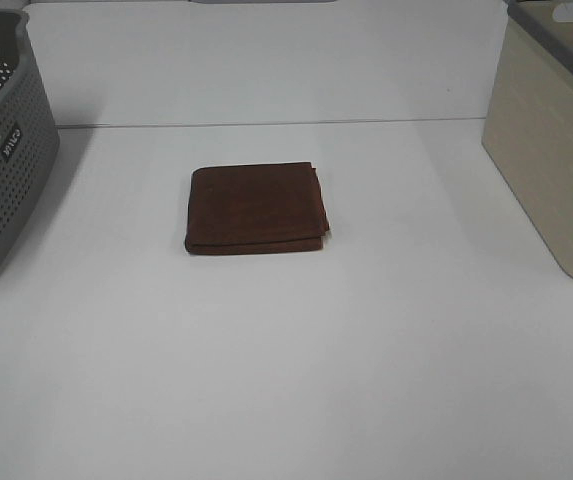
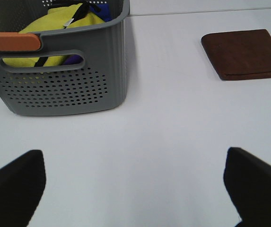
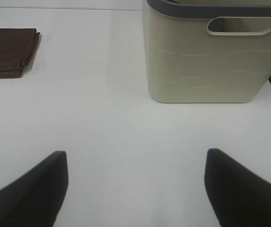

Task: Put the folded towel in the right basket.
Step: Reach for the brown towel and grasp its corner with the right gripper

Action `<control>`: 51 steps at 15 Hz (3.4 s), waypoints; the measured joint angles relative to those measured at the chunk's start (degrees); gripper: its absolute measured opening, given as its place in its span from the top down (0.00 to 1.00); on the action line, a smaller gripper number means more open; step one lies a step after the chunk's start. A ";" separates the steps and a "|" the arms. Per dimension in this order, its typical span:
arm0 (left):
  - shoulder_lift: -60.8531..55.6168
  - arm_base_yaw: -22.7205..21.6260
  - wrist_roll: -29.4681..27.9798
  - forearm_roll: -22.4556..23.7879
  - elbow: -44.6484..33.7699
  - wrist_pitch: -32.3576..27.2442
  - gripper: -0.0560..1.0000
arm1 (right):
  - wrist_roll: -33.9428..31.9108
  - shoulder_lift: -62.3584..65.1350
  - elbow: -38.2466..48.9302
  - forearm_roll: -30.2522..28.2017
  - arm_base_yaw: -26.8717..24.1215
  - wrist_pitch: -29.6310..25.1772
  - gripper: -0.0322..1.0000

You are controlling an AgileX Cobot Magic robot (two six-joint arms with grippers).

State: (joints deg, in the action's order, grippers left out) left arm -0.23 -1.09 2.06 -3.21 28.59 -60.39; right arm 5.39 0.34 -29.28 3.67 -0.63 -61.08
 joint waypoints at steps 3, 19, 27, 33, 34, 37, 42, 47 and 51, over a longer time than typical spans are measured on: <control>0.00 0.00 0.00 0.00 0.00 0.00 0.03 | 0.00 0.00 0.00 0.00 0.00 0.00 0.24; 0.00 0.00 0.00 0.00 0.00 0.00 0.03 | 0.00 0.00 0.00 0.00 0.00 0.00 0.24; 0.00 0.00 0.00 0.00 0.00 0.00 0.03 | 0.00 0.00 0.00 0.00 0.00 0.00 0.24; 0.00 0.00 0.00 0.00 0.00 0.00 0.03 | 0.00 0.00 0.00 0.00 0.00 0.00 0.24; 0.00 0.00 0.00 0.00 0.00 0.00 0.03 | 0.00 0.00 0.00 0.00 0.00 0.00 0.24; 0.00 0.00 0.00 0.00 0.00 0.00 0.03 | 0.00 0.00 0.00 0.00 0.00 0.00 0.24; 0.00 0.00 0.00 0.00 0.00 0.00 0.03 | 0.00 -6.36 -2.12 0.00 0.00 6.02 0.24; 0.00 0.00 0.00 0.00 0.00 0.00 0.03 | 0.00 -27.39 -10.89 0.80 0.00 17.13 0.24; 0.00 0.00 0.00 0.00 0.00 0.00 0.03 | 0.06 -46.24 -21.31 1.83 0.00 20.34 0.24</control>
State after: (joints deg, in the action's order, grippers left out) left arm -0.23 -1.09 2.06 -3.21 28.59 -60.39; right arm 5.44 -45.89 -50.59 5.50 -0.63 -40.74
